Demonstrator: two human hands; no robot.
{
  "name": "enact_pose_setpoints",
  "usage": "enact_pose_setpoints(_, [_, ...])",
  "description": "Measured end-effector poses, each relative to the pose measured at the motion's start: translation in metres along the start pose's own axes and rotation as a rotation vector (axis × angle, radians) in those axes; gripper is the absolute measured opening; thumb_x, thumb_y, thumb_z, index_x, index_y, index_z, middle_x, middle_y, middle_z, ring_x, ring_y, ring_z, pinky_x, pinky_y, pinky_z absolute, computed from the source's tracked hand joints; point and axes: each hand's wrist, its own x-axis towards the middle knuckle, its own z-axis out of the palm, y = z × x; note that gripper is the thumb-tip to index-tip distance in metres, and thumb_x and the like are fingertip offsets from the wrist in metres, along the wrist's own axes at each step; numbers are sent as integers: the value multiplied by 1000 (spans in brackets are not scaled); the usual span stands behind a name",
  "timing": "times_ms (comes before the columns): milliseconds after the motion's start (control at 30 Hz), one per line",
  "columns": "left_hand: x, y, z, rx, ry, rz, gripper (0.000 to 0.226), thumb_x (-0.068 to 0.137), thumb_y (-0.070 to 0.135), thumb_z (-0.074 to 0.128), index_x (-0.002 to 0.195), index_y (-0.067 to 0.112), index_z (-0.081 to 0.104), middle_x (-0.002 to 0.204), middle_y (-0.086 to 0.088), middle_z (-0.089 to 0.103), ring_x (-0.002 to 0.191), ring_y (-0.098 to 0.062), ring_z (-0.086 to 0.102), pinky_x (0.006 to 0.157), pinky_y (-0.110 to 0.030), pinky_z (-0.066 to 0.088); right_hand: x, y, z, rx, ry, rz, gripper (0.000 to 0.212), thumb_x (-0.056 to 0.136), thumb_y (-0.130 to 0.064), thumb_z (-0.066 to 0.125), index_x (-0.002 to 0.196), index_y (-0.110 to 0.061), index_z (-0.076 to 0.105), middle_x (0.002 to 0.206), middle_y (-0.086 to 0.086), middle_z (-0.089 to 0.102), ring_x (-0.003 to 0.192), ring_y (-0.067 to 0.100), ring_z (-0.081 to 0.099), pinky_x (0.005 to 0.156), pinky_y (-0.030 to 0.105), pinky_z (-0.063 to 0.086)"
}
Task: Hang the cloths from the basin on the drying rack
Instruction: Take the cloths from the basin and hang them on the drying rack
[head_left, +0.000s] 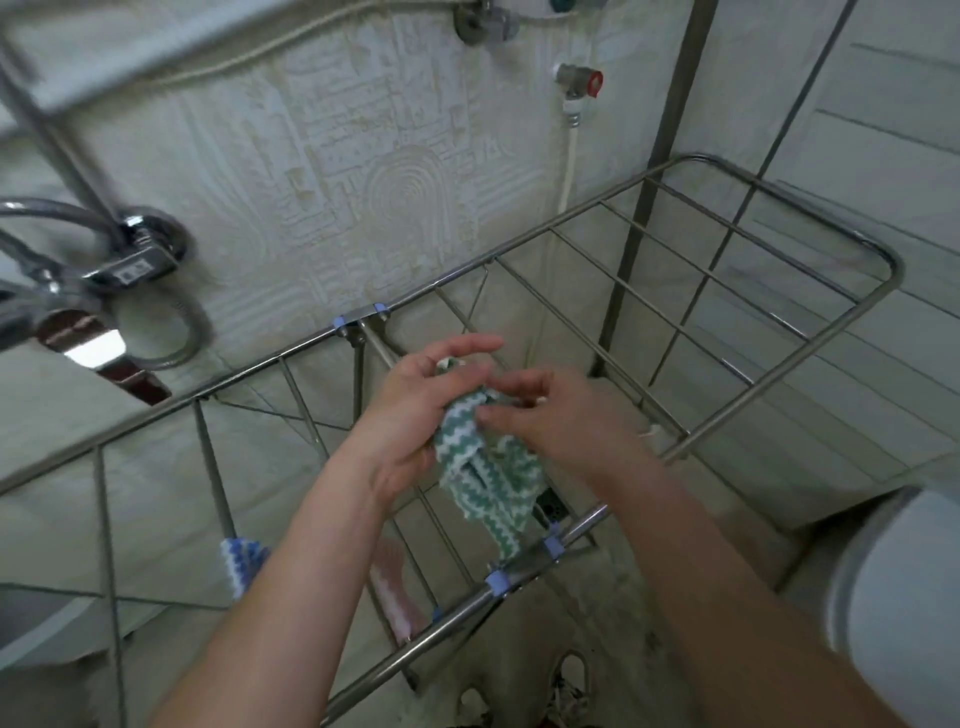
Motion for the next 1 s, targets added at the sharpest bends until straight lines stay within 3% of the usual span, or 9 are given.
enact_pose_setpoints(133, [-20, 2, -33, 286, 83, 127, 38, 77, -13, 54, 101, 14, 66, 90, -9, 62, 80, -24, 57, 72, -34, 48, -6, -10, 15, -61, 80, -118, 11, 74, -17, 80, 73, -17, 69, 70, 1, 67, 61, 6, 60, 65, 27, 54])
enact_pose_setpoints(267, [-38, 6, -53, 488, 194, 222, 39, 78, -21, 47, 79, 15, 63, 64, 7, 66, 57, -4, 59, 52, -15, 44, -10, -30, 22, -121, 40, -209, 9, 80, -15, 74, 75, -11, 69, 53, -11, 58, 44, -4, 49, 47, 10, 40])
enact_pose_setpoints(400, [-54, 17, -76, 430, 347, 226, 38, 84, -14, 41, 70, 15, 62, 54, 6, 64, 48, -5, 57, 48, -17, 43, -9, -45, 38, -147, -25, -257, 20, 89, -26, 65, 71, -19, 67, 46, -15, 51, 42, -2, 44, 48, 12, 36])
enact_pose_setpoints(500, [-68, 31, -90, 272, 187, 179, 11, 90, 19, 56, 87, 16, 67, 79, -2, 70, 70, -15, 65, 66, -27, 51, -5, -52, 59, -162, 38, -339, 19, 89, -26, 66, 72, -18, 70, 54, -9, 57, 46, -1, 48, 50, 13, 40])
enact_pose_setpoints(567, [-76, 35, -103, 382, 160, 212, 19, 84, 26, 68, 100, 16, 65, 89, 0, 71, 77, -12, 68, 69, -24, 54, 1, -58, 76, -196, 91, -422, 17, 87, -21, 68, 75, -9, 72, 55, -2, 57, 46, 0, 49, 49, 10, 40])
enact_pose_setpoints(667, [-77, 35, -127, 713, 314, 307, 19, 78, 11, 72, 86, 25, 63, 79, 5, 67, 71, -7, 63, 66, -25, 50, 13, -63, 94, -321, 88, -518, 22, 87, -22, 67, 77, -4, 71, 59, 10, 61, 50, 11, 54, 52, 21, 43])
enact_pose_setpoints(767, [-80, 30, -163, 729, 403, 291, 14, 66, 27, 72, 78, 31, 65, 77, -4, 64, 74, -21, 57, 72, -37, 47, 27, -62, 106, -399, 102, -567, 26, 88, -26, 66, 75, -4, 69, 64, 17, 62, 54, 18, 53, 58, 30, 44])
enact_pose_setpoints(867, [-80, 20, -190, 801, 579, 283, 14, 78, 14, 61, 76, 27, 67, 73, 0, 68, 71, -21, 62, 74, -40, 52, 43, -58, 112, -452, 117, -576, 28, 90, -26, 64, 67, -9, 64, 57, 5, 56, 50, 3, 45, 56, 24, 39])
enact_pose_setpoints(1000, [-81, 10, -216, 800, 841, 363, 16, 88, 14, 62, 75, 23, 65, 64, 5, 59, 58, -1, 51, 64, -29, 41, 64, -52, 123, -598, 82, -536, 30, 91, -30, 62, 62, -23, 58, 53, -10, 53, 52, -1, 49, 55, 11, 34])
